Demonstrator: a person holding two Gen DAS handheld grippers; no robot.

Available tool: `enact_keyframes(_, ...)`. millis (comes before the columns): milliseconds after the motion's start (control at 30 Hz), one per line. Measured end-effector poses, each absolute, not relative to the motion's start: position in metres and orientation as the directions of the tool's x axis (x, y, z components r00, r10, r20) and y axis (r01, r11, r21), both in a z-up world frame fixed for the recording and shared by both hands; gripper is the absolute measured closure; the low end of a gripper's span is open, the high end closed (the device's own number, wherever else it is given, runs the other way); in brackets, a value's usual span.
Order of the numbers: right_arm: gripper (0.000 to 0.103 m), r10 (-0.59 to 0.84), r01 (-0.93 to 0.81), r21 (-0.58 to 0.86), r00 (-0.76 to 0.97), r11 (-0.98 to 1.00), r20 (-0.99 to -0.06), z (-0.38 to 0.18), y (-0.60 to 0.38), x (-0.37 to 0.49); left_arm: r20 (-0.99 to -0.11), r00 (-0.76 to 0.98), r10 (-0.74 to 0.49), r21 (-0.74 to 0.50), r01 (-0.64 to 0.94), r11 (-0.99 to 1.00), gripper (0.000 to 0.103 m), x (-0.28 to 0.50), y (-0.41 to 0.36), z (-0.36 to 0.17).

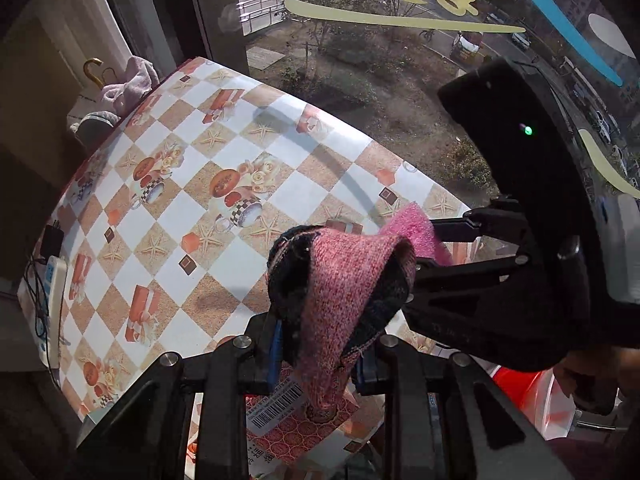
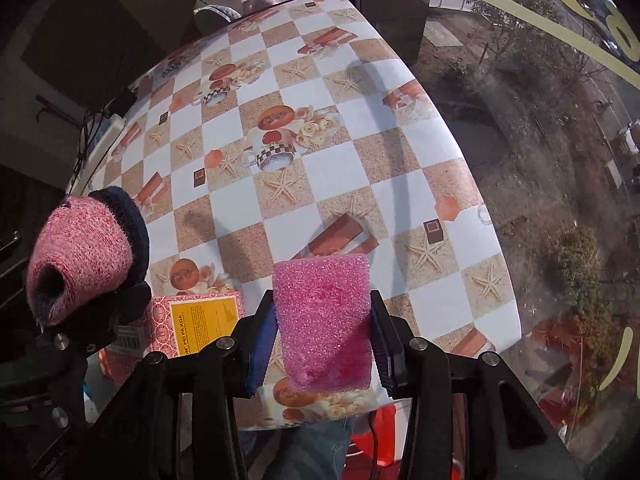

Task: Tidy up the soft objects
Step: 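Carry the pink knit sock and pink sponge with both tools toward the box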

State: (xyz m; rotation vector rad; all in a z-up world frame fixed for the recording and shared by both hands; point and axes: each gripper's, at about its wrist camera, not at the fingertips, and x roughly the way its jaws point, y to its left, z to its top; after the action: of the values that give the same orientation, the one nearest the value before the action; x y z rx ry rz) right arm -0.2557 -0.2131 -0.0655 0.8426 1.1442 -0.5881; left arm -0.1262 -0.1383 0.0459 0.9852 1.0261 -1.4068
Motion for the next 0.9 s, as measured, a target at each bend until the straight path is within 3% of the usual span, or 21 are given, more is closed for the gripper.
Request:
enact_keyframes(167,0.058,0.024,0.777,0.267,0.309,0.57,-0.951,-0.061,-0.185,-0.273,-0.952,-0.125,-0.279,-0.087,0.986,-0.146,0.074,-0.142,-0.095,0.052)
enact_keyframes(333,0.058,0.079,0.735,0.285,0.302,0.615,-0.95,-0.06,-0.141,-0.271,-0.954,-0.089,-0.288,-0.054,0.991,-0.126,0.074,-0.124,-0.046,0.055)
enact_keyframes(567,0.058,0.14,0.586,0.308,0.313,0.749,-0.939,-0.042,-0.073,-0.237,-0.955,0.019,-0.296,-0.013,0.994,0.105,0.074,-0.056,0.02,0.056)
enact_keyframes(900,0.058,0.098,0.316,0.223,0.366,0.922,-0.925,0.016,-0.014,-0.152,-0.954,0.157,-0.255,0.026,0.891,0.453,0.074,0.027,0.101,0.049)
